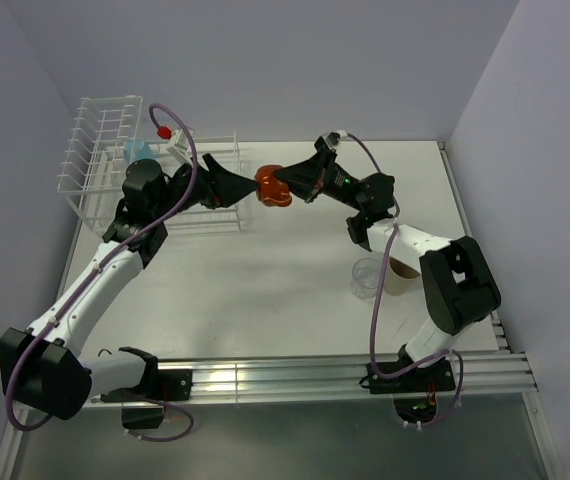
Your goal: Load the cups into the dish rack
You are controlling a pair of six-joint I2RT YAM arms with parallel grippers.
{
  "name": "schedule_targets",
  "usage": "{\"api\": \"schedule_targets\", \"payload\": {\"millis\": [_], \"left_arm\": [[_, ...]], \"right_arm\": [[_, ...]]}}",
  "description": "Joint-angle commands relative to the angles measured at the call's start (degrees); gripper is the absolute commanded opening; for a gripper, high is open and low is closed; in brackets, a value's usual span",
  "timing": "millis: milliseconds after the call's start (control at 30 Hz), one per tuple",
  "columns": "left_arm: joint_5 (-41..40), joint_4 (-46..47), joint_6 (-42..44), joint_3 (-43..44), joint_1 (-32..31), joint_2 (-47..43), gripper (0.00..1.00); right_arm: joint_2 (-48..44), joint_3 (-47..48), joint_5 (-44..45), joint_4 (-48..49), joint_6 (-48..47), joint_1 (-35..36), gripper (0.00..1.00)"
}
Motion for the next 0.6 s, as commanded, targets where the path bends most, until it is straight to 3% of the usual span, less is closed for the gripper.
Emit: {"api": "schedule_targets", "payload": {"millis": [0, 567], "left_arm": [[-1.15, 1.98, 2.35, 1.64, -0.30, 0.18, 0.89], [7.28, 13.76, -0.20, 0.33, -2.05, 4.57, 0.92]], "right_arm": [[0.15, 3.51, 2.00, 28.10, 3.29, -0.24, 0.00], [1.12, 5.27, 2.53, 29.50, 6.54, 0.02, 0.00]]}}
